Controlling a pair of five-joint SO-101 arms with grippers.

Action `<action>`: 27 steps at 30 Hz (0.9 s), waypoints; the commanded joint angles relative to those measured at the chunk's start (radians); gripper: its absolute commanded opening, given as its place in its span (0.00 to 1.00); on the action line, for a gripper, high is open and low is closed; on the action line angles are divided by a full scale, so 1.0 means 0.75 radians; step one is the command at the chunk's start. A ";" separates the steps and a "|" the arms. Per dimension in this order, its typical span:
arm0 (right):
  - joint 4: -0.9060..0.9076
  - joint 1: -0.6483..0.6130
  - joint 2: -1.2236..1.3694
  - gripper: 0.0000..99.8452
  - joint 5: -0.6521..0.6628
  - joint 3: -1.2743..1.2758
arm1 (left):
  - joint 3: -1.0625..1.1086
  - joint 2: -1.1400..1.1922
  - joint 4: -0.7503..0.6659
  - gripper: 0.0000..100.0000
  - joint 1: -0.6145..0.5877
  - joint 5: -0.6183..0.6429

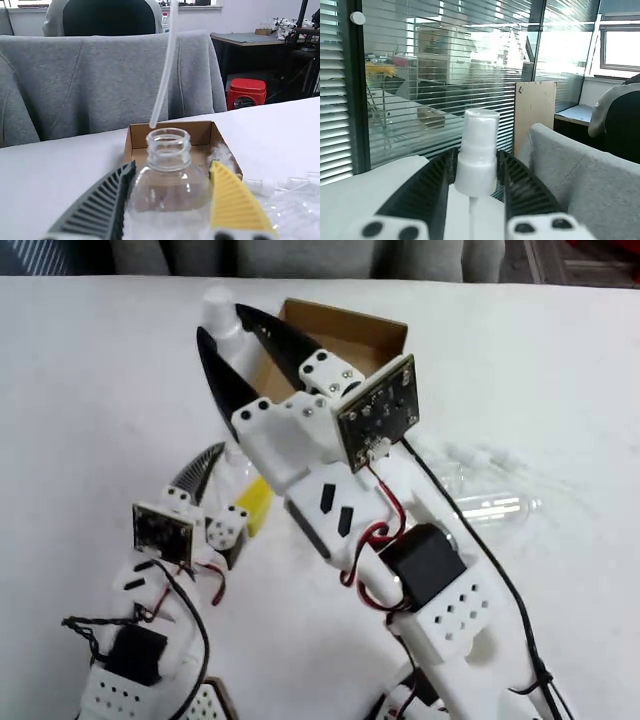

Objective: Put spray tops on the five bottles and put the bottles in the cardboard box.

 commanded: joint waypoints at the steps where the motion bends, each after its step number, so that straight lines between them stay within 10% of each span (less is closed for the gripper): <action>1: 0.003 -0.011 -0.003 0.01 0.018 -0.010 | -0.010 -0.026 -0.043 0.02 0.009 -0.012; 27: 0.046 -0.013 -0.009 0.01 0.023 0.025 | 0.006 -0.026 -0.043 0.02 0.007 -0.012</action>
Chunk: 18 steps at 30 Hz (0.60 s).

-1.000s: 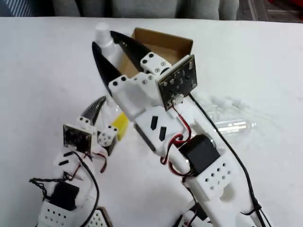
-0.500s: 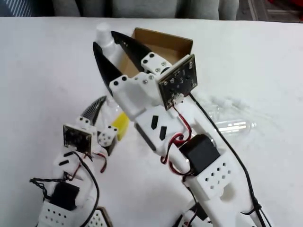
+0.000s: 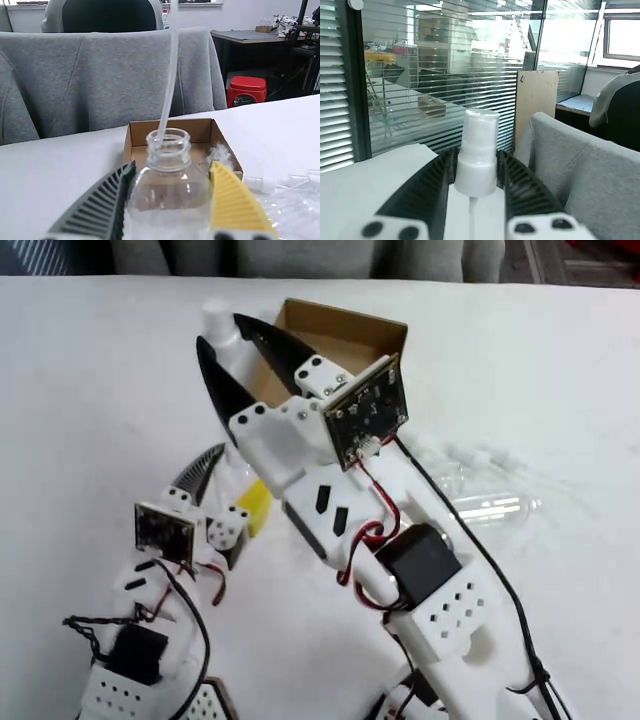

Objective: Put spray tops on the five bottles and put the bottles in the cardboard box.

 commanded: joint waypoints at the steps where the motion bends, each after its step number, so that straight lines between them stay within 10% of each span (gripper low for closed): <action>1: 0.007 -0.013 -0.013 0.01 0.016 -0.012 | -0.008 -0.024 -0.043 0.02 0.007 -0.012; 18: 0.081 -0.052 -0.005 0.01 0.004 -0.014 | -0.008 -0.024 -0.043 0.02 -0.030 -0.012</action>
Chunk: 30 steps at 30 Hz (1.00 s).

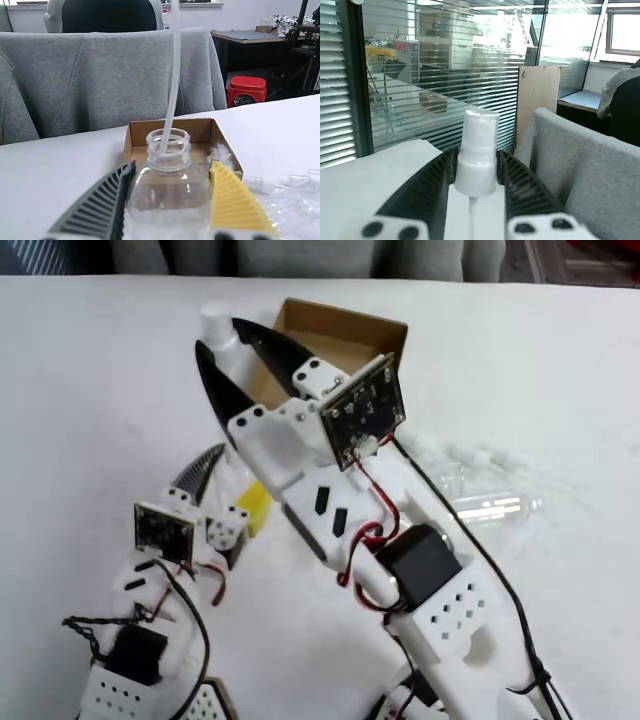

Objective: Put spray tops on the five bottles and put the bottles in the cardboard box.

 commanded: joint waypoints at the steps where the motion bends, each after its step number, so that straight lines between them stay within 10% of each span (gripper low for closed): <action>1: 0.050 -0.058 -0.005 0.01 0.006 -0.014 | -0.008 -0.024 -0.043 0.02 -0.036 -0.012; 30: 0.050 0.046 -0.015 0.01 -0.170 0.284 | 0.010 -0.030 -0.053 0.02 -0.036 -0.010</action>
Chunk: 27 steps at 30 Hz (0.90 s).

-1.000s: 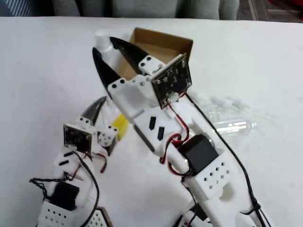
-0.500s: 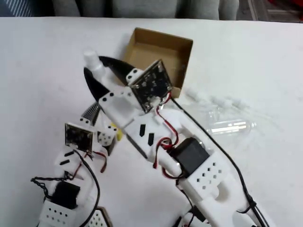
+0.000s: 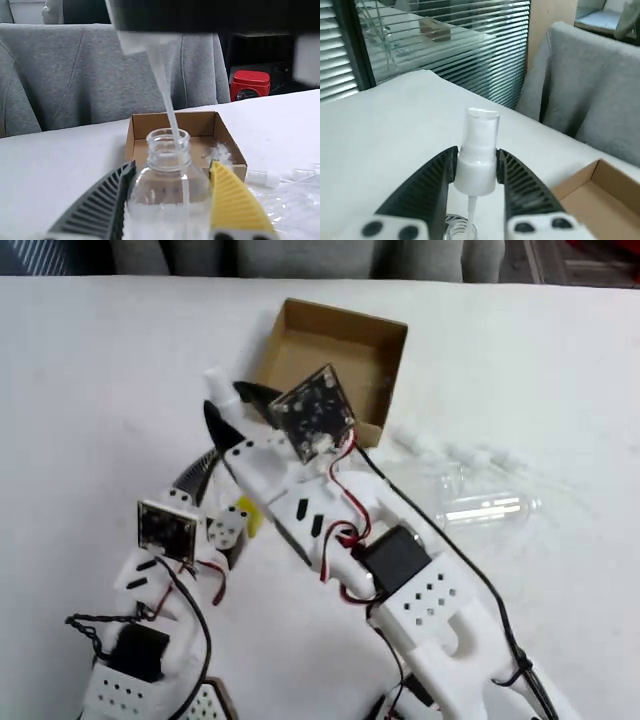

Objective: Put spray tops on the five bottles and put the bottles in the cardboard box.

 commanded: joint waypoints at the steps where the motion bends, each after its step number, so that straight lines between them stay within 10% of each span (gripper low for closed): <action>1: 0.003 0.054 -0.015 0.01 -0.102 0.002 | -0.025 -0.030 -0.047 0.02 -0.017 -0.010; 27: 0.120 0.058 -0.015 0.01 -0.295 0.070 | -0.025 -0.030 -0.047 0.02 -0.019 -0.010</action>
